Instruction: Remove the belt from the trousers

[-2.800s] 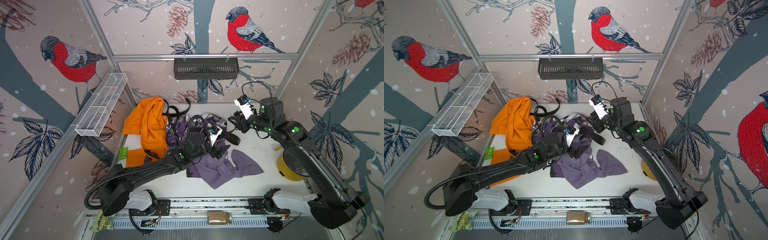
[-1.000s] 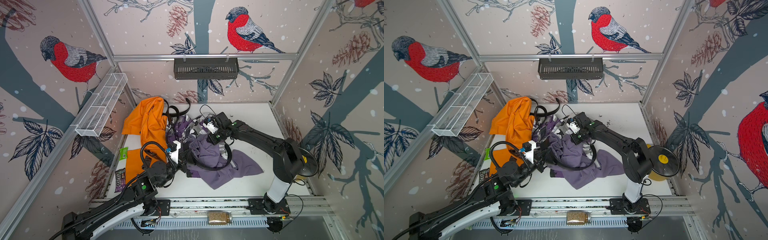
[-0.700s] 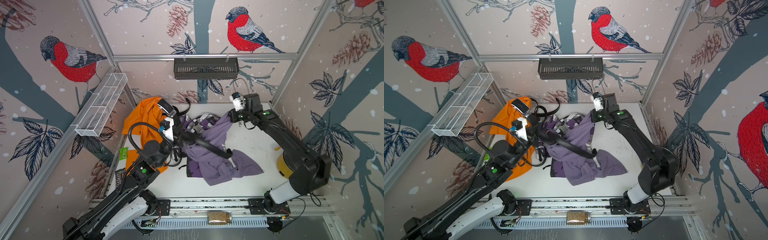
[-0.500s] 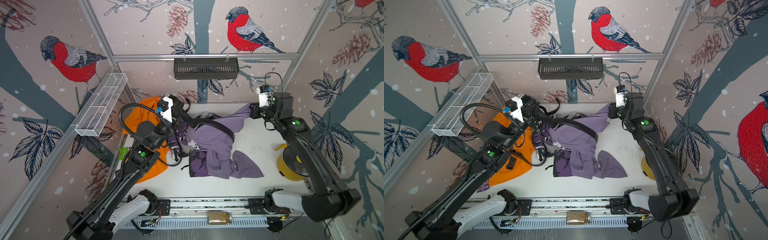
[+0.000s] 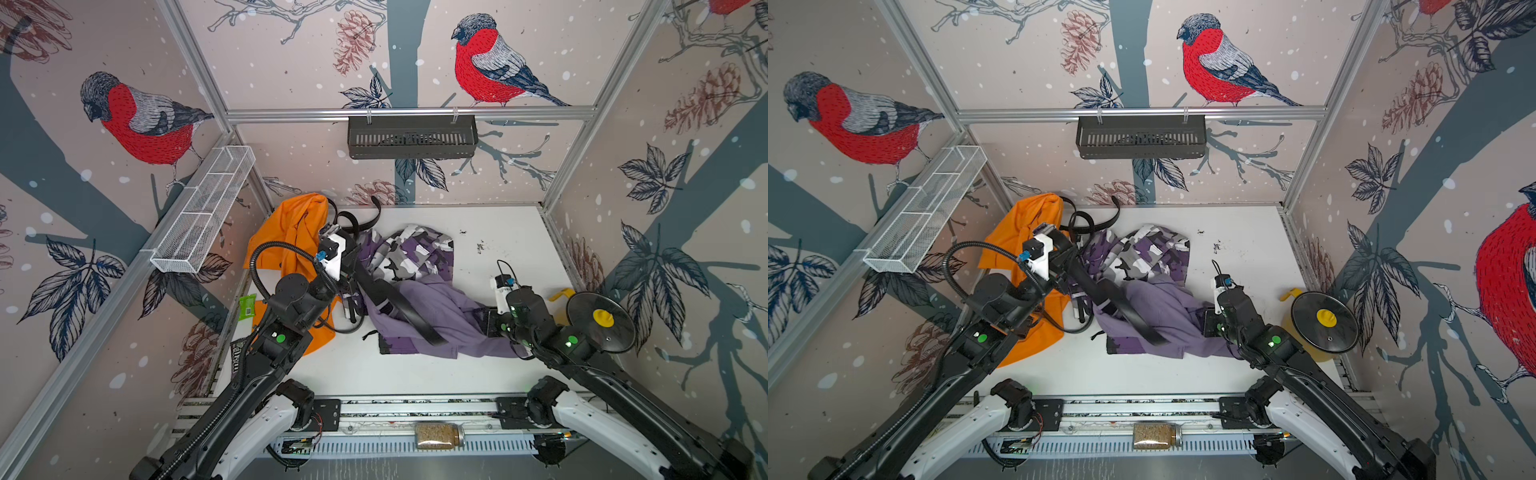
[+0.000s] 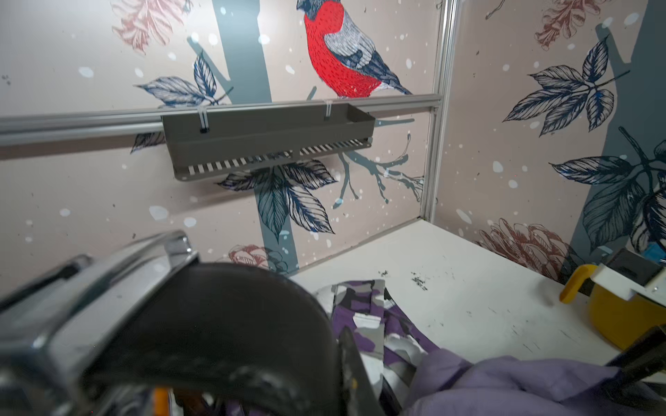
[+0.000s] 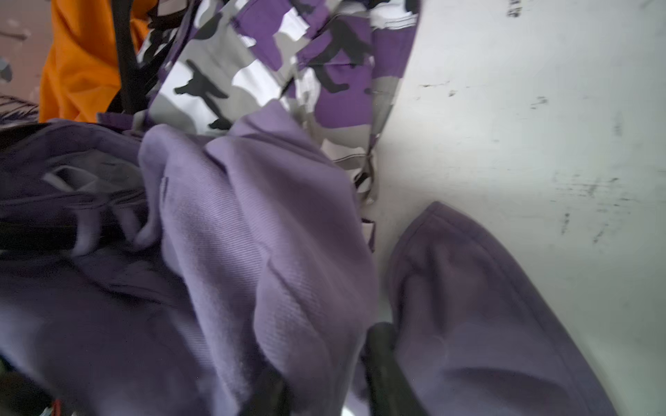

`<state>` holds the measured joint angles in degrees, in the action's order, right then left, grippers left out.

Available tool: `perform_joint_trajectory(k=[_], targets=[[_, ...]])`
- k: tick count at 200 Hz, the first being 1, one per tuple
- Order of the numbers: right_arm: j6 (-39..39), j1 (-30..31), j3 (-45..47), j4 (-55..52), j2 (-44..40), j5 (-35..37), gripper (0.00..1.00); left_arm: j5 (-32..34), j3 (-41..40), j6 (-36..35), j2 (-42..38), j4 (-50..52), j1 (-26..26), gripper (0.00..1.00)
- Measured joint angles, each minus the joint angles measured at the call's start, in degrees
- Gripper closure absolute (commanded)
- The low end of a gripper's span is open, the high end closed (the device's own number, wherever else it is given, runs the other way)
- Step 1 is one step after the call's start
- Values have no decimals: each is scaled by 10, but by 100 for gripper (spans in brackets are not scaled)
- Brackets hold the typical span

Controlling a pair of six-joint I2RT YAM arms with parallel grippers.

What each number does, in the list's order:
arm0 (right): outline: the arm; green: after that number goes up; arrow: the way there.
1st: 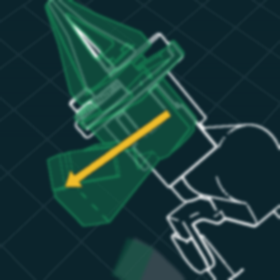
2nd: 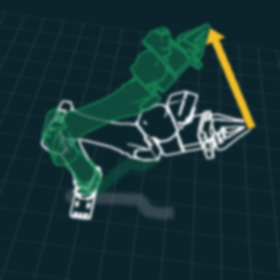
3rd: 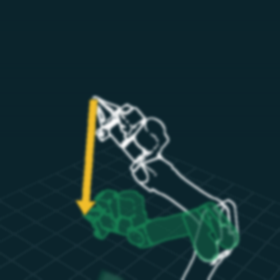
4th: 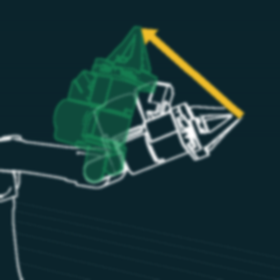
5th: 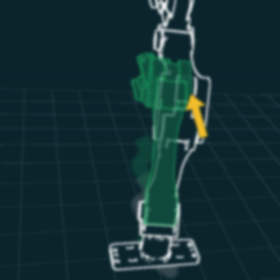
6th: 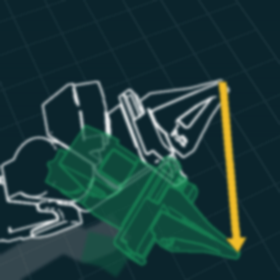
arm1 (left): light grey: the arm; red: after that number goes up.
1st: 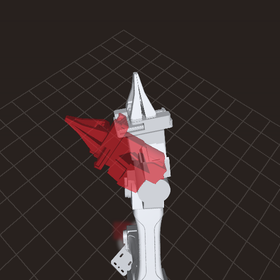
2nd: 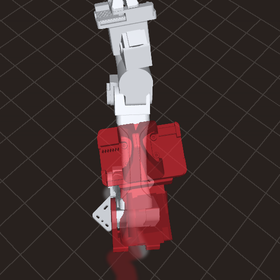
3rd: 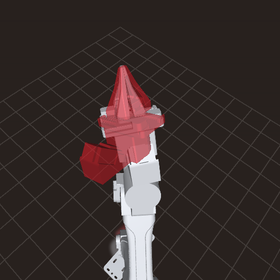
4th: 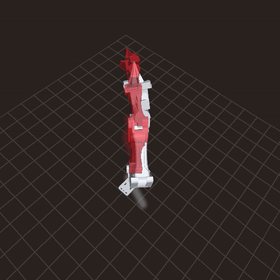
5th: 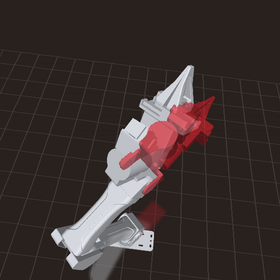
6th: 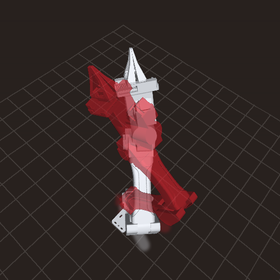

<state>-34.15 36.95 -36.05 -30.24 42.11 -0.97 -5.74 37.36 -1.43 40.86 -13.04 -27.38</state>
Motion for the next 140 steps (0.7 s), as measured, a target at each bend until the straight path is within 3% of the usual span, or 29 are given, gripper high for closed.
perform_joint_trajectory(k=[13,39,72,106,140], targets=[[9,5,-68,-21,31,9,23,1,-21,17,-29,8,0,100],[55,8,-216,-43,113,24,12,0,-44,54,-81,38,0,100],[125,31,-325,-58,245,27,13,7,-64,127,-120,104,0,100],[188,80,-401,-46,436,4,17,19,-104,212,-172,174,0,100],[239,116,-476,-61,595,-6,21,35,-116,237,-227,209,0,100]])
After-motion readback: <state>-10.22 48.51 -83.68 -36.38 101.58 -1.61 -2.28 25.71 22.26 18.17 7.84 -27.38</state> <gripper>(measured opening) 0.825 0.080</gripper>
